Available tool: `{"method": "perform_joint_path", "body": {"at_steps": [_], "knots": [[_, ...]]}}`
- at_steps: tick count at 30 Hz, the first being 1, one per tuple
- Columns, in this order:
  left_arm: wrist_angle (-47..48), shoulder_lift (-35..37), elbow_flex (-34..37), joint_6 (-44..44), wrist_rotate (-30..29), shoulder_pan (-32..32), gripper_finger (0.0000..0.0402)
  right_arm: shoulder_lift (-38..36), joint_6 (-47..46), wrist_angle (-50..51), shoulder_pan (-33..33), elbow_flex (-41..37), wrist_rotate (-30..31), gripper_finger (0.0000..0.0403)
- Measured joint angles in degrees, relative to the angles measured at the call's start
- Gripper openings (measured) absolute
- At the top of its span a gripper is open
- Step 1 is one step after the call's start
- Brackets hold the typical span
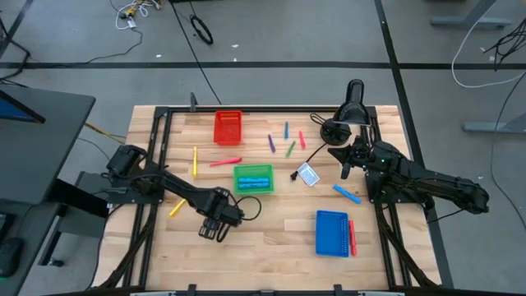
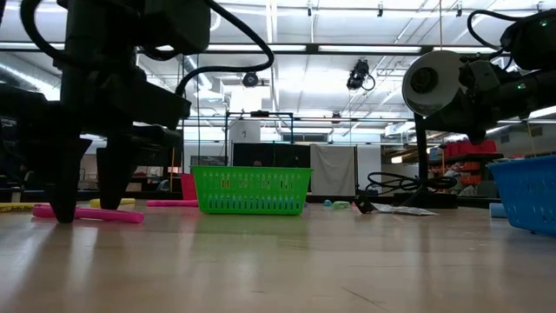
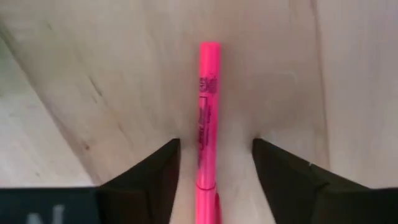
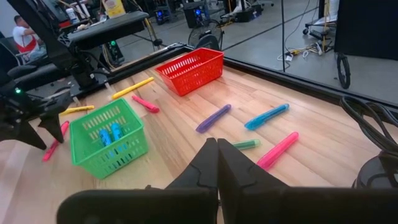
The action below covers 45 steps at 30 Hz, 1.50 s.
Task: Pick & Place Markers
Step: Put the bottom large pink pen into the blue bin
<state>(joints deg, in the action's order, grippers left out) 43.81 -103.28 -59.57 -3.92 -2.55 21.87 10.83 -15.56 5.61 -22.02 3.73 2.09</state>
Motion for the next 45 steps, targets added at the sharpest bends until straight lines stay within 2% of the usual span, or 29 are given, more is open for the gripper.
{"method": "perform_joint_path", "body": {"at_steps": [8,11,21,25,38,45], "knots": [[-0.48,-0.07,0.07,-1.46,0.39,0.93,0.0056,0.01,-0.01,0.02,0.00,0.00,0.01,0.0000],[-0.45,-0.07,0.07,-1.51,0.55,0.93,0.0024,0.02,-0.01,0.02,0.00,0.02,0.02,0.0000],[-0.42,-0.08,0.11,-1.38,0.91,0.89,0.0037,0.02,0.00,0.02,0.00,0.01,0.01,0.0000],[0.78,0.77,0.23,-1.65,1.48,0.85,0.0024,0.01,0.00,0.02,0.00,0.01,0.01,0.0000],[6.16,9.36,0.32,-4.41,2.35,0.85,0.0024,0.00,-0.01,0.02,0.00,0.00,0.01,0.0000],[7.56,12.26,-5.37,-5.85,2.29,0.61,0.0023,0.00,-0.01,0.02,0.00,0.00,0.00,0.0000]]}}
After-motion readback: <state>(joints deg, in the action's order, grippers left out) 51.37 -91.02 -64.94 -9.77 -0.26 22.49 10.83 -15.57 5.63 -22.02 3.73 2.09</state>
